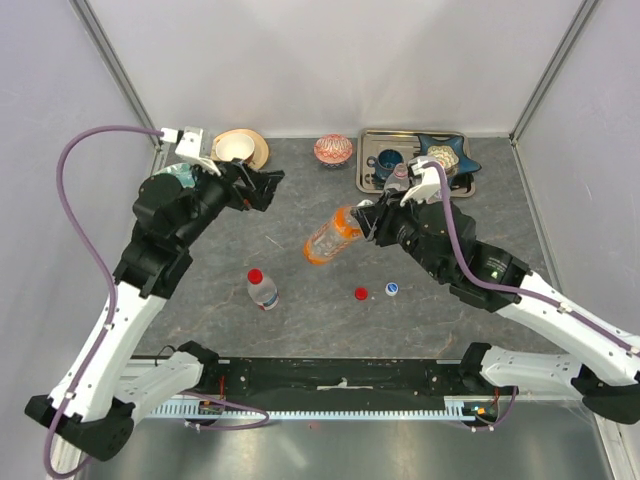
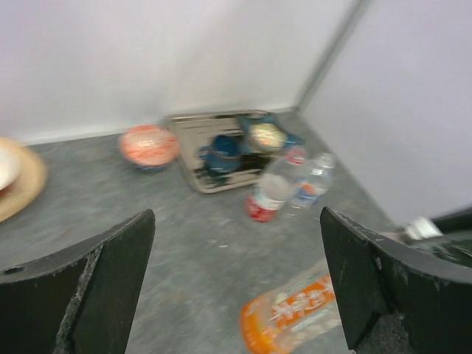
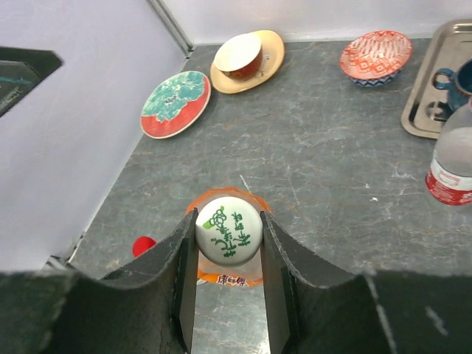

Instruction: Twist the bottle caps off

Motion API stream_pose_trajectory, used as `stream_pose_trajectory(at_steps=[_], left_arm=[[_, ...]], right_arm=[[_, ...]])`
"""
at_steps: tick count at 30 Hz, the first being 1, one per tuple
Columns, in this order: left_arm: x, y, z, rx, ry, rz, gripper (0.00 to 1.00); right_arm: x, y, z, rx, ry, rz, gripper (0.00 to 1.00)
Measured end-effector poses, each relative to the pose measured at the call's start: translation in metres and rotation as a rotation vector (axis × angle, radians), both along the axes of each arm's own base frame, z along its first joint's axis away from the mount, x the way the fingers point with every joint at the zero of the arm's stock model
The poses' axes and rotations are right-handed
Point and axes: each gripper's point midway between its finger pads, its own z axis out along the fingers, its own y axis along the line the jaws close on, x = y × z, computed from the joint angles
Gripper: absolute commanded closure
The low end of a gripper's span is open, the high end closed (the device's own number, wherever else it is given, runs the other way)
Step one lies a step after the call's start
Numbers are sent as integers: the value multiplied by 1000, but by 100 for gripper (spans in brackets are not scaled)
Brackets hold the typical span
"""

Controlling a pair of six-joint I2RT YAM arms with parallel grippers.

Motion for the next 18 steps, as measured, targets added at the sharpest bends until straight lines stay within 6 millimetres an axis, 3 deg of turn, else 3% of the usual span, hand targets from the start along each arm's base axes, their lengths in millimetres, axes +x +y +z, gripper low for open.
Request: stream_pose_trajectory(at_steps=[2, 7, 10, 18], left_arm=[[0, -20, 6, -61, 6, -141, 1], [-36, -84, 18, -155, 10, -610, 0], [-55, -97, 11, -146, 22, -780, 0], [-98, -108, 10, -110, -11, -1026, 0]], right_arm=[[0, -2, 2, 19, 8, 12, 100], [-16, 2, 13, 59, 7, 116, 100], [-27, 8, 23, 81, 4, 191, 100], [-51, 20, 61, 152, -32, 342, 100]])
